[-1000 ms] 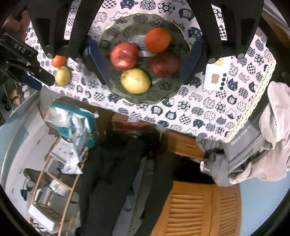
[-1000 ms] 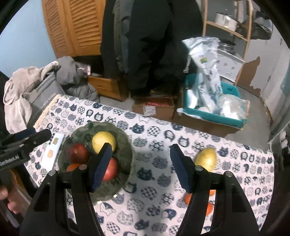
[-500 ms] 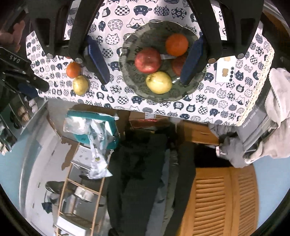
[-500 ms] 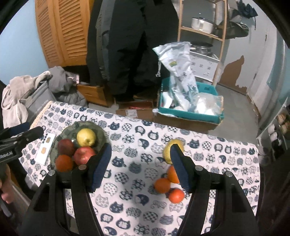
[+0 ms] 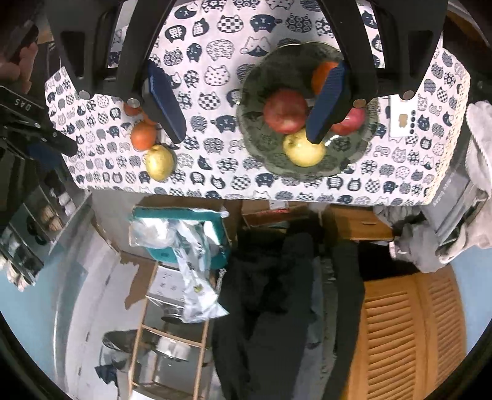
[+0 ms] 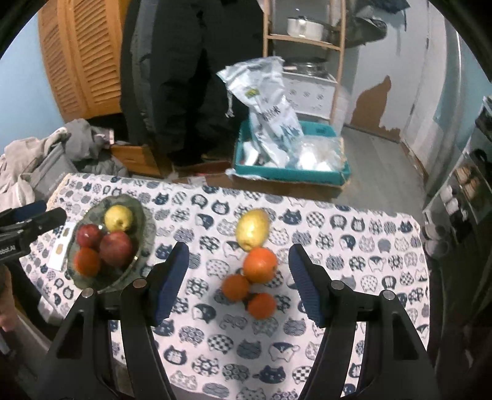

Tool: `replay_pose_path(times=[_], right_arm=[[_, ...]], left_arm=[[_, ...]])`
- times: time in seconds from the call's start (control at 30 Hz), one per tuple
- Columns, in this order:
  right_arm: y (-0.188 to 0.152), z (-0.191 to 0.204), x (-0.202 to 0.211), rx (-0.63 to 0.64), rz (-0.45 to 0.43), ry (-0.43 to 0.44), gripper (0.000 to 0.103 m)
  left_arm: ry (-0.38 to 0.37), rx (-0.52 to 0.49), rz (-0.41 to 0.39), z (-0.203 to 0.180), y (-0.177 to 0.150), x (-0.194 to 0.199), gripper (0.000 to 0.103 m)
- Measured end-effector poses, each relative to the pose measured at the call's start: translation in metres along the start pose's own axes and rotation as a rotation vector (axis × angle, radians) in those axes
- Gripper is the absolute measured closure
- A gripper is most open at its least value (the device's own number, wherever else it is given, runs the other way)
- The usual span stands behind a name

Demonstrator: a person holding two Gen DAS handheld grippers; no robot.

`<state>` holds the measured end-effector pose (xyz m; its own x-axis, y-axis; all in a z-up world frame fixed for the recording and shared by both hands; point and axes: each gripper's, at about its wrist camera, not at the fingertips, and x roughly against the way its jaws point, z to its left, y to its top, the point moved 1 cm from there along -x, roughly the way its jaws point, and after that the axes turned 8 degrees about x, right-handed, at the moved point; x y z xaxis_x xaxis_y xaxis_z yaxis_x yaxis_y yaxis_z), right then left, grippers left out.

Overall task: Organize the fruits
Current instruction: 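Withdraw both open tools from the bowl toward the remaining oranges, then grasp an orange with the right tool while the left tool grasps another orange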

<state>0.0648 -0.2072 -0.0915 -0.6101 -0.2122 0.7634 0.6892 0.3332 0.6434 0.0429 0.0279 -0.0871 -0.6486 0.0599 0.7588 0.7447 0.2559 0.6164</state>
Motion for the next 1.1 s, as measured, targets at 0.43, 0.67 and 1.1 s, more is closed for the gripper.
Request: replay_pose_path(times=[0.43, 0.67, 1.1], right_arm=[[-0.038, -0.032, -0.024, -0.048, 0.066, -0.016, 0.035], [-0.058, -0.037, -0.054, -0.046, 0.138, 0.002, 0.035], [-0.093, -0.034, -0.120, -0.071, 0.281, 0.073, 0.035]], left_arm=[[-0.015, -0.103, 0.067, -0.049, -0.022, -0.033, 0.017], [-0.005, -0.156, 0.129, -0.066, -0.040, -0.070, 0.017], [0.025, -0.210, 0.243, -0.084, -0.068, -0.132, 0.017]])
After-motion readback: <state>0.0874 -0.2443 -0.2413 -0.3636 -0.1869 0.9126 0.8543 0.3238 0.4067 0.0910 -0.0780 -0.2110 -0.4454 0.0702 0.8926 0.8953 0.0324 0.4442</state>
